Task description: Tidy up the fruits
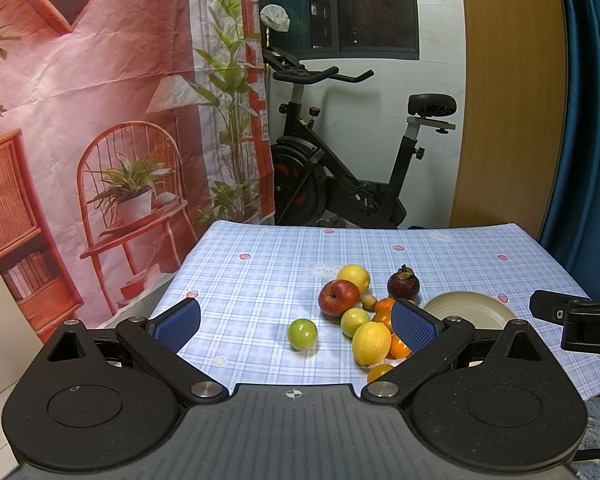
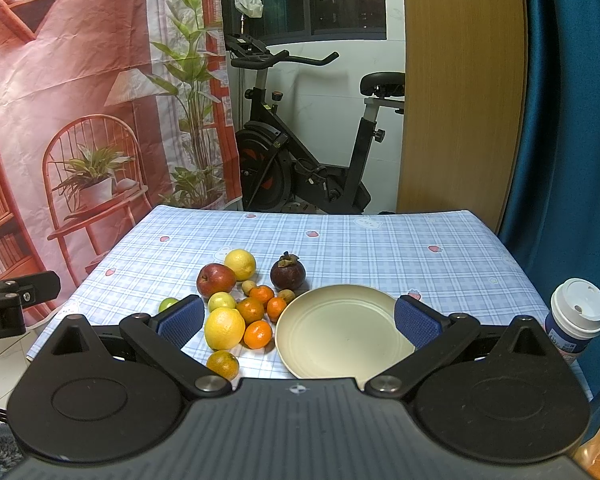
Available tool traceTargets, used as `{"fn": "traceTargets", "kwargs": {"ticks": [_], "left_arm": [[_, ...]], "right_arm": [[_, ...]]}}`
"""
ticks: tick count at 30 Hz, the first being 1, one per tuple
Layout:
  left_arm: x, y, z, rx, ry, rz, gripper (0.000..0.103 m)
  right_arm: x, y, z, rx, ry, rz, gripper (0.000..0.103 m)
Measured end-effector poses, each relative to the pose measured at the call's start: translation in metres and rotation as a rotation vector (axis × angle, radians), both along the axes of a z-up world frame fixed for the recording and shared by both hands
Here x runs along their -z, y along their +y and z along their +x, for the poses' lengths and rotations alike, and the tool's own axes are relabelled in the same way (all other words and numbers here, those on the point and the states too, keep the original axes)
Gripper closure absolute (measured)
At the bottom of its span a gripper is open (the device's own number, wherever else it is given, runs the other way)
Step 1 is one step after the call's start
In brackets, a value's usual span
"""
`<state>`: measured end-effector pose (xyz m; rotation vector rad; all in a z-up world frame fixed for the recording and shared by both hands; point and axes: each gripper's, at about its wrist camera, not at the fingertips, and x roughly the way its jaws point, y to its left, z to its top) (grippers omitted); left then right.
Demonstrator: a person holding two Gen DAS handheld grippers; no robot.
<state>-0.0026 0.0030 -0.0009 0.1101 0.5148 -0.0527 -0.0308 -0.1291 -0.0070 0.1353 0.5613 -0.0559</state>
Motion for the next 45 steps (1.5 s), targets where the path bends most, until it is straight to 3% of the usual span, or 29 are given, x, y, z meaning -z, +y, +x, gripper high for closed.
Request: {"fn": "traceTargets", "kwargs": {"ticks": [26, 31, 36, 38, 39, 42, 45], "left_arm": [[0.004, 0.002, 0.023, 0.013, 0.047, -0.009, 0.001], [0.006, 0.010, 0.047, -0.052, -0.026, 0.006, 0.001], [0.013, 0.006, 0.075, -0.091, -0.070, 0.063, 0.001], [0.017, 0.004, 0.087, -0.091, -0.067, 0.074, 0.010], [0.020, 0.004, 0.095, -0.082, -0.060, 0.060, 0.015], [0.027, 0.007, 0.112, -0.068, -0.053, -0.007, 0.015], [0.036, 0.005, 0.124, -0.051, -0.074, -0.013, 0.016]], "right_arm": [[0.002, -0.017, 0.009, -0.006, -0.011, 0.041, 0.000], [0.004, -0.035, 0.027, -0.014, -0.075, 0.095, 0.000], [0.012, -0.051, 0.054, -0.007, -0.208, 0.160, 0.000], [0.015, -0.053, 0.065, 0.002, -0.246, 0.171, 0.000], [0.017, -0.053, 0.073, 0.005, -0.257, 0.167, 0.000], [0.024, -0.048, 0.095, -0.017, -0.281, 0.146, 0.000], [0.033, -0.039, 0.118, -0.063, -0.272, 0.110, 0.000]]}}
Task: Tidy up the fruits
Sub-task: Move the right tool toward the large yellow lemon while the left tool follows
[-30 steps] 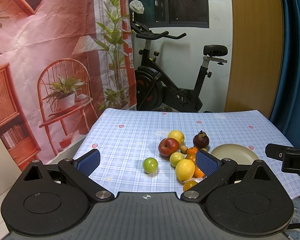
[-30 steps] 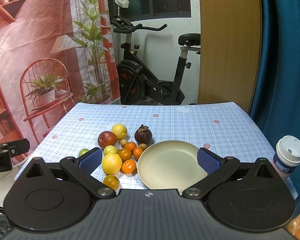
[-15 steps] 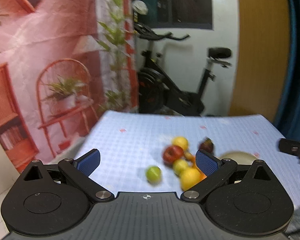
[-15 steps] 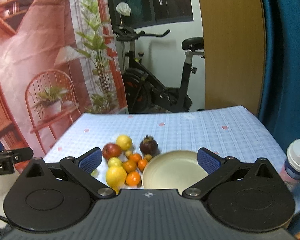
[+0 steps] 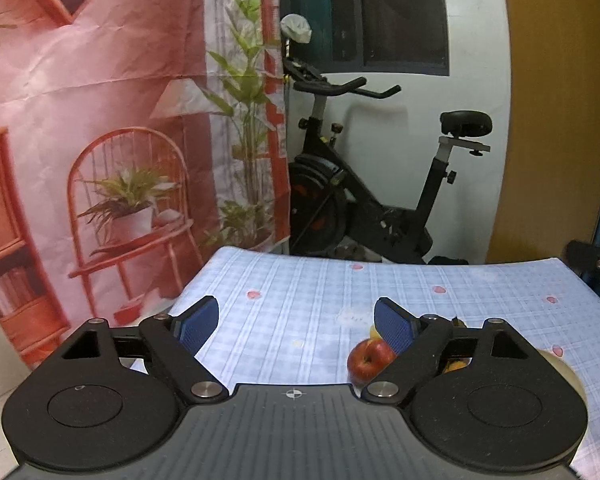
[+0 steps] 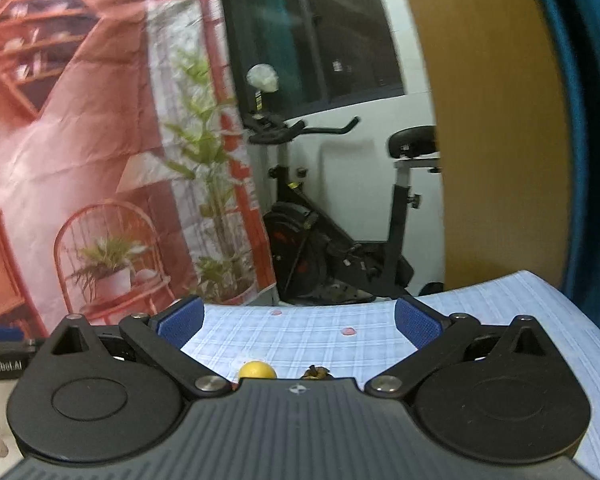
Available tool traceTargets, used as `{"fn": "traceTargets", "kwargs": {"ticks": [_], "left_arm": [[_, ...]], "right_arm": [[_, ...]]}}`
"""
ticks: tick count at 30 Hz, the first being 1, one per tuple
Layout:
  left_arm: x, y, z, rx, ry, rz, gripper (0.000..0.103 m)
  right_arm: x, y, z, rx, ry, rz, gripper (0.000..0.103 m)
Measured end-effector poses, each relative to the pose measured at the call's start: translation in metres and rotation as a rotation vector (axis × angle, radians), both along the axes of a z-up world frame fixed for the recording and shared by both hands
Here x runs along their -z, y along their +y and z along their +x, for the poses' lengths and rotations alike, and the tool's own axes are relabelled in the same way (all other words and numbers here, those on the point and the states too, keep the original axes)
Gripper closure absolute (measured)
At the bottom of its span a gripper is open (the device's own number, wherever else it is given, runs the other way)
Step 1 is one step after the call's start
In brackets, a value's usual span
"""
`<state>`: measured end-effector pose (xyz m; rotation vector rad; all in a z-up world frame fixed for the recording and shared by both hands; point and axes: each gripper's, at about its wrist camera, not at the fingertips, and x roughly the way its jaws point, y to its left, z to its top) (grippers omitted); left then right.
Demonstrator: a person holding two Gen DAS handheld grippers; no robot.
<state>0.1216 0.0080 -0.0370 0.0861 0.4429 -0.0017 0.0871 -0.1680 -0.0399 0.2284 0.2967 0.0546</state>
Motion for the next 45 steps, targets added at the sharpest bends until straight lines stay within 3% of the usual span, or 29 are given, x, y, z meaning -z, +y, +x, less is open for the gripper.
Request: {"fn": "traceTargets", "kwargs": {"ticks": [4, 10, 16, 20, 27, 39, 45], "left_arm": [[0.015, -0.003, 0.016, 0.034, 0.008, -0.002, 0.017], [0.046, 0.010, 0.029, 0.048, 0.042, -0.124, 0.019], [0.070, 0.009, 0.029, 0.031, 0.093, -0.079, 0.019], [0.079, 0.010, 0.027, 0.031, 0.109, -0.075, 0.019], [0.079, 0.010, 0.027, 0.008, 0.113, -0.069, 0.018], [0.092, 0.007, 0.028, 0.031, 0.218, -0.012, 0.018], [0.094, 0.010, 0.027, 0.036, 0.223, -0.027, 0.018]], "right_arm": [[0.016, 0.013, 0.026, -0.065, 0.047, -0.012, 0.000], [0.043, 0.032, 0.040, -0.031, 0.076, -0.049, 0.000], [0.077, 0.040, 0.037, -0.038, 0.155, -0.066, 0.000], [0.089, 0.038, 0.032, -0.062, 0.158, -0.062, 0.000], [0.094, 0.024, 0.031, -0.041, 0.147, -0.009, 0.000], [0.107, 0.001, 0.033, -0.043, 0.217, 0.103, 0.000], [0.107, 0.011, 0.031, -0.084, 0.227, 0.055, 0.000]]}}
